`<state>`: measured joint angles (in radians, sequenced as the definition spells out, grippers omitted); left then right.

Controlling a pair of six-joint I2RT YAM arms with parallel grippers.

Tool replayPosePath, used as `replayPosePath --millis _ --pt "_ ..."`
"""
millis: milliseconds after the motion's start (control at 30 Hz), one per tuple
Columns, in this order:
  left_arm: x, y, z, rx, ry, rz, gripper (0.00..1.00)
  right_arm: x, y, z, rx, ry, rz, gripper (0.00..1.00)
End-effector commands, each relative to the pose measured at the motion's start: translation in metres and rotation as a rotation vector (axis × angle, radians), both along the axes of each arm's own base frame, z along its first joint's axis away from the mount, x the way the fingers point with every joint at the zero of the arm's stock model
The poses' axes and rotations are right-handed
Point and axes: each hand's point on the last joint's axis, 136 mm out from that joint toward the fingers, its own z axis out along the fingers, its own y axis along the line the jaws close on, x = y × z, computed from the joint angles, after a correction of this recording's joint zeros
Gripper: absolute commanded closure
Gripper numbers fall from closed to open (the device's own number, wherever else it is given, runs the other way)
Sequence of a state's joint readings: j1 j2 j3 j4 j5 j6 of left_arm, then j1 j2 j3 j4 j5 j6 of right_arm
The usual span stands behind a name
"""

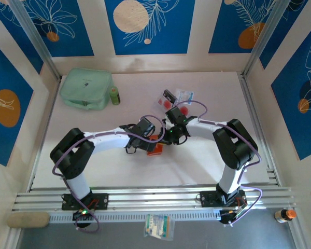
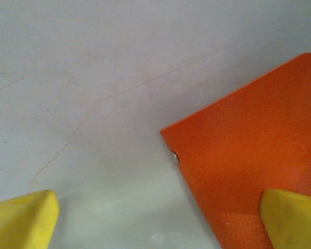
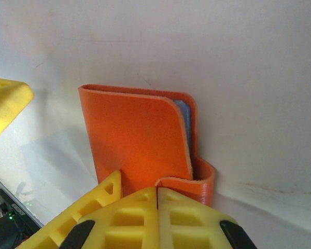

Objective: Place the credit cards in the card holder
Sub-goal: Close the button on the card holder.

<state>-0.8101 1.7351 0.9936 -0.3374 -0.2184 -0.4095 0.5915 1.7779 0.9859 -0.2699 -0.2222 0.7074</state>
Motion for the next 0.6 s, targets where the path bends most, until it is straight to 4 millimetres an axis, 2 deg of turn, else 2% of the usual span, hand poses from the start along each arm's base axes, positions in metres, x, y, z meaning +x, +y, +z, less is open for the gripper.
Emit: replayPosePath --millis 0,300,567 --pt "-0.014 0.017 -0.015 0.077 0.046 -0.010 0.00 -0.018 -0.015 -0.032 -0.067 0.087 -0.015 1.00" --pt "-0.014 0.016 -0.012 0.062 0.042 -0.006 0.00 -0.026 -0.032 -0.054 -0.102 0.150 -0.060 1.00" --pt "-0.013 0.013 -0.006 0.043 0.033 0.000 0.00 -0.027 -0.026 -0.039 -0.055 0.147 -0.064 1.00"
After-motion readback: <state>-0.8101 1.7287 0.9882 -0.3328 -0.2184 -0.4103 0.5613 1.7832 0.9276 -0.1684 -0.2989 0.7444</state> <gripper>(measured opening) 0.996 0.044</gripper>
